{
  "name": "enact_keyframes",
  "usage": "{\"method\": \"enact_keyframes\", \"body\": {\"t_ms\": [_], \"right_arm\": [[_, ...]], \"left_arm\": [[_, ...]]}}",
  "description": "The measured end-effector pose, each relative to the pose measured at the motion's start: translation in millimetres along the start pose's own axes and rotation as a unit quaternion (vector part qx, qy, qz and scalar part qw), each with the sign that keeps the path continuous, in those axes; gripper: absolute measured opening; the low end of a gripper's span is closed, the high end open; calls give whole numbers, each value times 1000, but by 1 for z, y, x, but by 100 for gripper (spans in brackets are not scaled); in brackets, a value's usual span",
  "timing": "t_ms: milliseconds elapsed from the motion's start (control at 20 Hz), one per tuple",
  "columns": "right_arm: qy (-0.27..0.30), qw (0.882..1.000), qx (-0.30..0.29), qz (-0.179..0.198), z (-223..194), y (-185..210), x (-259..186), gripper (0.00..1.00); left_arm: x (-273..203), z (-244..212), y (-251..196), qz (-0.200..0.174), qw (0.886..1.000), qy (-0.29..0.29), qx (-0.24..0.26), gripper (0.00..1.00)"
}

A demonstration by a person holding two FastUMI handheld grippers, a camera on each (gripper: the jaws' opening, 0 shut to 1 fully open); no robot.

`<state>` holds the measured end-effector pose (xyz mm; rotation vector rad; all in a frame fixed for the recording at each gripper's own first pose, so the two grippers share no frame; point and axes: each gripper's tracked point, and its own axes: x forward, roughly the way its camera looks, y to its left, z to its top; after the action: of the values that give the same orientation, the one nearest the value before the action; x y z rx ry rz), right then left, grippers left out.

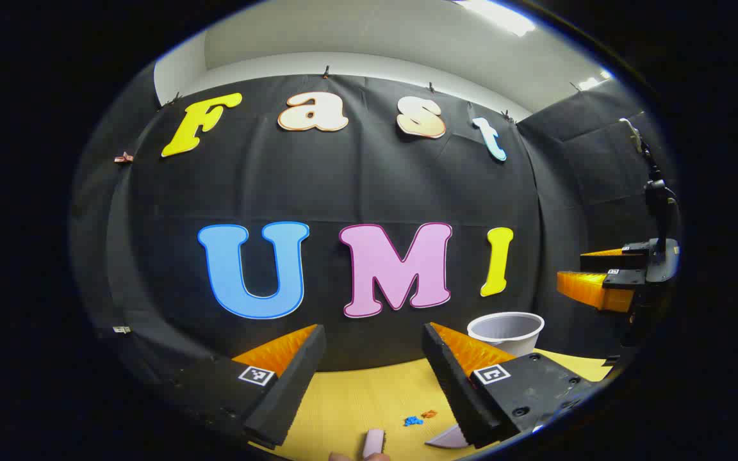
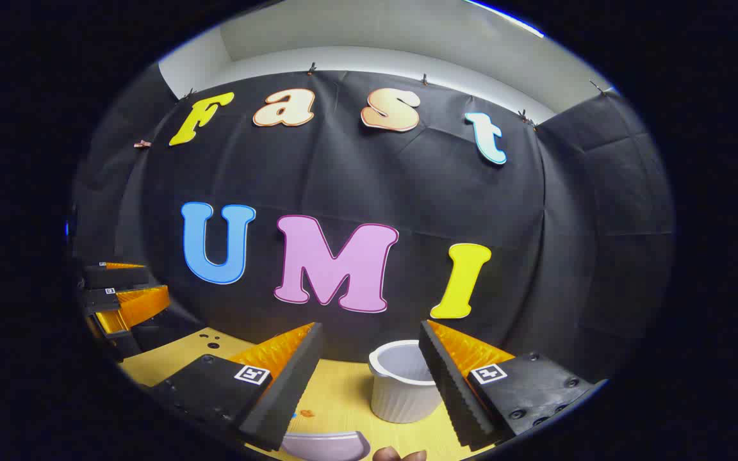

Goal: Pick up the small broom and dustpan from the desktop, sweep the trash into the dustpan with the broom, and then empty the trash into the garbage bin.

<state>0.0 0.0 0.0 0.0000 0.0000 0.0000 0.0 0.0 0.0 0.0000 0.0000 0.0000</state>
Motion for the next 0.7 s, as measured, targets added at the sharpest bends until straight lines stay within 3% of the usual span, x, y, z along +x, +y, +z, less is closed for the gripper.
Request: {"method": "enact_keyframes", "body": {"t_ms": [700], "right_arm": [[4, 1000, -2, 2, -7, 1, 4, 97]], "left_arm": [[15, -3, -4, -5, 1000, 5, -2, 97]]}}
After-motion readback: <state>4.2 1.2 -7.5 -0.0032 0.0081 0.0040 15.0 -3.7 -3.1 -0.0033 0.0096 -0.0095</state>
